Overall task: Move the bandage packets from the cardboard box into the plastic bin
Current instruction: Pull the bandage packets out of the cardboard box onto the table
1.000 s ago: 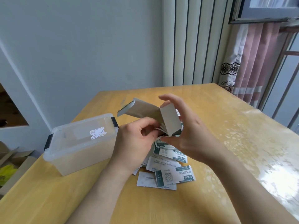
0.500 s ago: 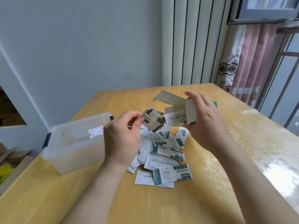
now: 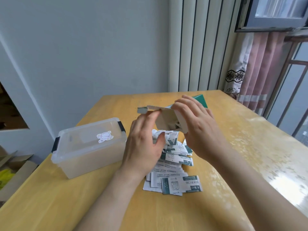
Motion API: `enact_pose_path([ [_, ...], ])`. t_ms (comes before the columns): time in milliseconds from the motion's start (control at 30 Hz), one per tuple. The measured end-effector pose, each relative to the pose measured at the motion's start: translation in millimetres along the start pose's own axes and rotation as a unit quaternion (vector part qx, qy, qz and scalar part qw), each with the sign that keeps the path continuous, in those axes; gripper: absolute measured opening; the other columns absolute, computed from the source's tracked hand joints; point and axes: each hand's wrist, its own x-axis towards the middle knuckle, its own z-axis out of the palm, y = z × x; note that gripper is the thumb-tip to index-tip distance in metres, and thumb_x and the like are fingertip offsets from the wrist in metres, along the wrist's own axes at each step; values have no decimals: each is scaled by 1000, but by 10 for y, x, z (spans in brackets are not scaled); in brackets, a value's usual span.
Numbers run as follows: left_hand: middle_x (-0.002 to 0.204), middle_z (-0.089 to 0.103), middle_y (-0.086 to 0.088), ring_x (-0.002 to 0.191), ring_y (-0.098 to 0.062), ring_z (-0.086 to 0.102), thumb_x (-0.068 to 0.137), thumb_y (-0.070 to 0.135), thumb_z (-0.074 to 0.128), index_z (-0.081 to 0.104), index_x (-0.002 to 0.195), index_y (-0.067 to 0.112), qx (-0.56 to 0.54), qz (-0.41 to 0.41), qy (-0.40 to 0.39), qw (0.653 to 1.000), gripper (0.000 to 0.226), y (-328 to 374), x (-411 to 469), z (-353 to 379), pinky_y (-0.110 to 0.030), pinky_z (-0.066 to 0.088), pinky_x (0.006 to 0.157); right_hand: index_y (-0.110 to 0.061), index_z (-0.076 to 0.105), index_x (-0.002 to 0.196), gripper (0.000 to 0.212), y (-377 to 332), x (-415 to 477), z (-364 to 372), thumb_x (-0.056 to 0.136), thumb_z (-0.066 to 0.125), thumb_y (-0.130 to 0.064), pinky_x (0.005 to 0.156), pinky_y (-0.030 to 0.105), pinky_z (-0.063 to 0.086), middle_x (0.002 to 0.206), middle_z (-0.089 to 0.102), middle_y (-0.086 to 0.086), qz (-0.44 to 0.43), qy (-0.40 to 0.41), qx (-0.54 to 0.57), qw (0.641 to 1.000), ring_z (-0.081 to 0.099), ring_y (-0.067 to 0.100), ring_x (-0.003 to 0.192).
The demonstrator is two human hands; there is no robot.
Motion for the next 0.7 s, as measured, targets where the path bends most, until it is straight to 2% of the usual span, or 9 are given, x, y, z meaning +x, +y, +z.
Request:
enact_pose_path([
  [67, 138, 49, 1, 122, -22, 49, 82, 10, 68, 45, 139, 18, -13, -28, 20, 999, 62, -28, 12, -8, -43, 48, 96, -17, 46, 128, 70, -9, -8, -6, 67, 67, 10, 88, 38, 42, 136, 51, 0, -23, -32, -6, 999, 35, 21, 139],
  [167, 147, 43, 2, 129, -21, 45, 82, 8, 68, 38, 144, 19, -22, -48, 12, 999, 70, -63, 36, -22, -44, 45, 101, -16, 43, 135, 77, 14, -29, -4, 66, 65, 10, 90, 38, 42, 138, 50, 1, -50, -63, -26, 996, 34, 21, 140],
  [267, 149, 40, 2, 136, -16, 38, 84, 10, 68, 34, 147, 23, -14, -24, -32, 999, 73, -52, 20, -16, -32, 34, 112, -17, 29, 149, 89, 24, -49, 7, 69, 63, 7, 94, 37, 39, 143, 46, 2, -72, -86, -52, 992, 32, 22, 142],
  [367, 150, 39, 8, 137, -11, 36, 86, 13, 67, 32, 149, 27, -18, -10, -76, 997, 74, -36, -2, -14, -21, 27, 110, -24, 23, 151, 90, 27, -47, 20, 76, 62, 3, 93, 38, 41, 139, 47, 5, -115, -97, -68, 986, 33, 25, 140],
  [467, 138, 50, 7, 125, -14, 45, 85, 13, 68, 48, 141, 23, -14, -17, -59, 998, 60, -62, -3, -1, -23, 36, 104, -21, 43, 140, 75, 74, -3, 22, 73, 67, 2, 88, 40, 44, 132, 51, 8, -93, -60, -45, 993, 39, 26, 135],
  [567, 113, 62, 4, 105, -17, 57, 82, 6, 70, 70, 113, 17, 1, 2, -10, 1000, 33, -74, 5, -4, -30, 49, 88, -16, 52, 130, 71, 90, 0, 28, 66, 74, 4, 84, 42, 46, 128, 52, 8, -19, 5, 18, 1000, 44, 27, 129],
  [600, 110, 64, 4, 102, -18, 58, 82, 4, 69, 71, 109, 17, 17, 22, -14, 999, 30, -66, 6, -5, -29, 48, 86, -15, 52, 129, 72, 80, -9, 40, 64, 75, 5, 83, 41, 46, 128, 51, 7, -8, 24, 30, 999, 45, 26, 126],
  [700, 117, 64, 7, 96, -22, 55, 86, 2, 61, 64, 118, 20, 59, 80, -54, 994, 37, -31, -4, -1, -33, 49, 82, -15, 51, 128, 73, 40, -59, 92, 64, 79, 3, 78, 34, 44, 128, 50, 7, -7, 52, 60, 997, 48, 25, 118],
])
